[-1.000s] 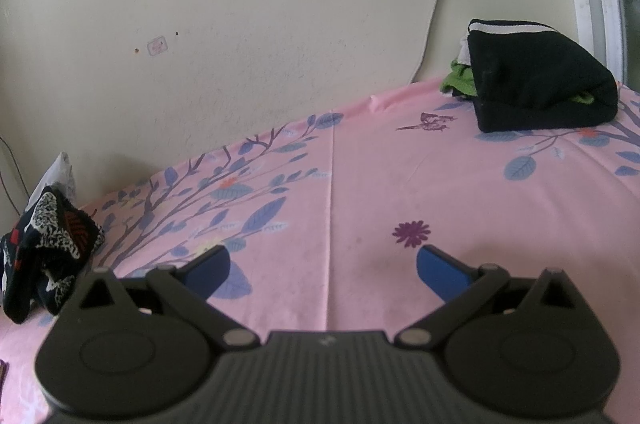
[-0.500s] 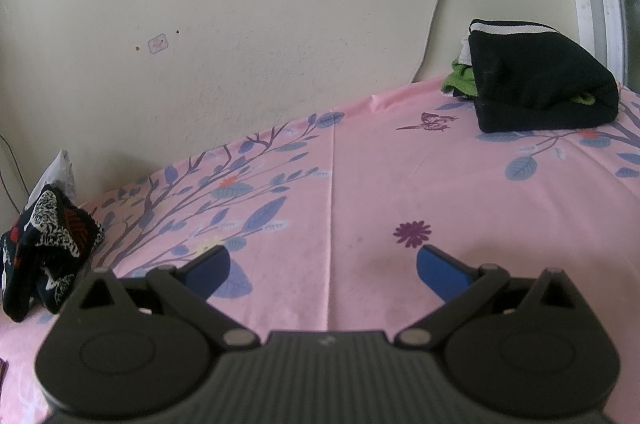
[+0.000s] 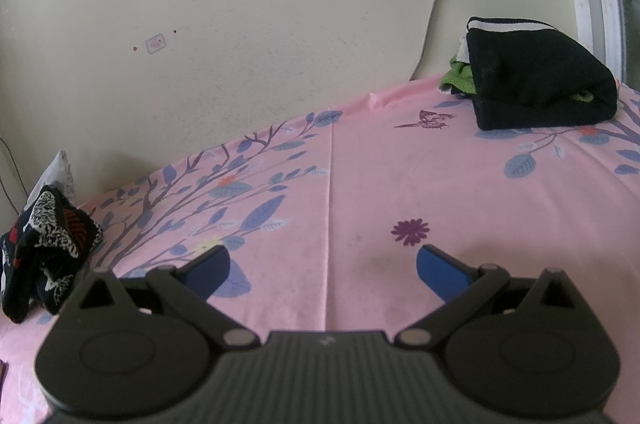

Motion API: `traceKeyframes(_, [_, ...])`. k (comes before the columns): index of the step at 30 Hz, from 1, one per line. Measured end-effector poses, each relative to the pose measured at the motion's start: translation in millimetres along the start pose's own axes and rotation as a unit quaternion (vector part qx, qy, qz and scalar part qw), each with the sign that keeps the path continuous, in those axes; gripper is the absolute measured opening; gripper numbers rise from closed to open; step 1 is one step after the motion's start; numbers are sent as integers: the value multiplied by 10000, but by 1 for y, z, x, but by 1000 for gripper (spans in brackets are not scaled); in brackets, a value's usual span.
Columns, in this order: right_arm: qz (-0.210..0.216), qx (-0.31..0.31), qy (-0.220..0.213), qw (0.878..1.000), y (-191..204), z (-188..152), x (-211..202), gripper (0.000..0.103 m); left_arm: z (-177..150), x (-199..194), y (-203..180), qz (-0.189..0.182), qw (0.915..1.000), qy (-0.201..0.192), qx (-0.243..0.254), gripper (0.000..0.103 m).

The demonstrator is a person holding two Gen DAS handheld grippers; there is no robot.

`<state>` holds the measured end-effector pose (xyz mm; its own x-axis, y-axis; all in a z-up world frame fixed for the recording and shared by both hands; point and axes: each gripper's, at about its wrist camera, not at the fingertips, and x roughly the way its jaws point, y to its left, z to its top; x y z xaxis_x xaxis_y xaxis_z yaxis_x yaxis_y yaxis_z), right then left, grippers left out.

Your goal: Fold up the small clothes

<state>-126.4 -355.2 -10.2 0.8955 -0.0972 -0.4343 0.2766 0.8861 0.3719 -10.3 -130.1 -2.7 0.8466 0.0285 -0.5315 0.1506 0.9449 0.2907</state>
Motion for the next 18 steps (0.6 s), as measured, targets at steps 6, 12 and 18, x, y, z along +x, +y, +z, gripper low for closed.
traceKeyframes(6, [4,-1,2,10000,-1,0,-1,89,0,0,0,3,10000,2,-4,103])
traceKeyframes(12, [6,-2,2,10000,-1,0,-1,89,0,0,-1,7,10000,3,12,103])
traceKeyframes(18, [7,-1,1,10000,-1,0,-1,89,0,0,-1,-1,10000,6,17,103])
